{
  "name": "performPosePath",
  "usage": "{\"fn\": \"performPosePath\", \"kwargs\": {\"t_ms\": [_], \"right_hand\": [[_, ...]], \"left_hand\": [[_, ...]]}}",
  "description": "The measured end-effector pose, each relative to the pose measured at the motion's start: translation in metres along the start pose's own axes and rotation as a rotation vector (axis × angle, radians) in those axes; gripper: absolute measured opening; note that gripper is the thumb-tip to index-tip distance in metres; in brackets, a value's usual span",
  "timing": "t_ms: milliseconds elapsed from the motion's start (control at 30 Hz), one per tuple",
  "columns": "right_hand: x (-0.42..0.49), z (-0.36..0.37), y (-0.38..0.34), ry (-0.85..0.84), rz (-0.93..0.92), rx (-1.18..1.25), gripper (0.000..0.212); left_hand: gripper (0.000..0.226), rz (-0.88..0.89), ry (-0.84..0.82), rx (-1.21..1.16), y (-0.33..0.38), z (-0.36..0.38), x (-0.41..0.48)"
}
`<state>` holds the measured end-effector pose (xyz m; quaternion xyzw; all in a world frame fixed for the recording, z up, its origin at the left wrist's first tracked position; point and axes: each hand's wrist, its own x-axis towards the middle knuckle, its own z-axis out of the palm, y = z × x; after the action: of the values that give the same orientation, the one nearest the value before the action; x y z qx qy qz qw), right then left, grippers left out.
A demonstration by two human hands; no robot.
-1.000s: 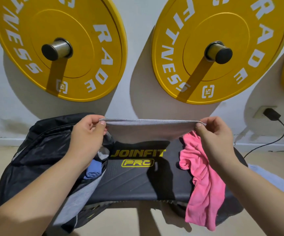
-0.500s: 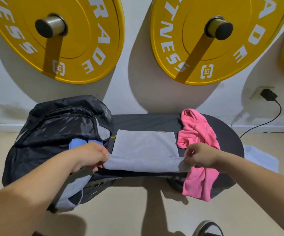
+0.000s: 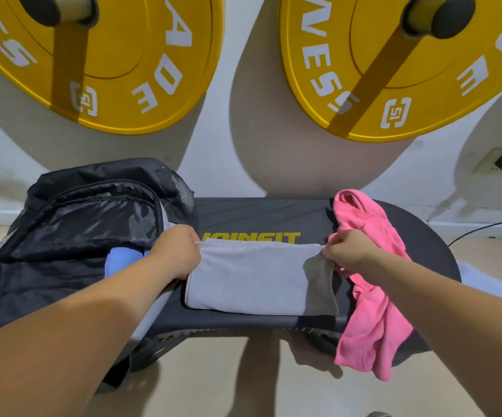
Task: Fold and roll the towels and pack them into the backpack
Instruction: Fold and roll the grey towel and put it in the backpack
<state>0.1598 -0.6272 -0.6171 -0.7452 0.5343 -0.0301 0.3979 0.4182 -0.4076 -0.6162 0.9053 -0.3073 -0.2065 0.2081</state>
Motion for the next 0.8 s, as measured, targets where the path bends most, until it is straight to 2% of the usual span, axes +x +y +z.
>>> {"fn": "performPosePath", "kwargs": {"t_ms": [100,200,367,467,533,567,633,700,800], "right_hand": [[0.023,0.015,0.002,0.103,0.0,0.049,0.006],[0.04,0.028,0.011,0.195,-0.083,0.025,0.006],[0.053,0.033,0.019,0.157,-0.124,-0.136,0.012],[0.057,0.034,0.017,0.112,-0.212,-0.312,0.008],[0.06,0.035,0.019,0.109,-0.239,-0.417,0.016],[0.06,0.036,0.02,0.098,-0.243,-0.454,0.023],[0.061,0.038,0.022,0.088,-0.293,-0.527,0.032],[0.061,0.04,0.021,0.086,-0.355,-0.572,0.034],[0.061,0.041,0.017,0.067,-0.343,-0.615,0.032]], "left_hand": [[0.017,0.078,0.077,0.25,0.01,0.011,0.017],[0.021,0.099,0.13,0.36,0.015,0.023,0.034],[0.014,0.159,0.169,0.506,0.009,0.039,0.044],[0.018,0.374,0.191,0.534,0.009,0.042,0.045],[0.013,0.474,0.038,0.458,0.009,0.039,0.043],[0.018,0.481,-0.103,0.426,0.007,0.037,0.04],[0.044,0.458,-0.362,0.438,0.001,0.035,0.027],[0.052,0.502,-0.449,0.548,-0.007,0.038,0.014],[0.037,0.57,-0.431,0.689,-0.012,0.044,0.008]]}}
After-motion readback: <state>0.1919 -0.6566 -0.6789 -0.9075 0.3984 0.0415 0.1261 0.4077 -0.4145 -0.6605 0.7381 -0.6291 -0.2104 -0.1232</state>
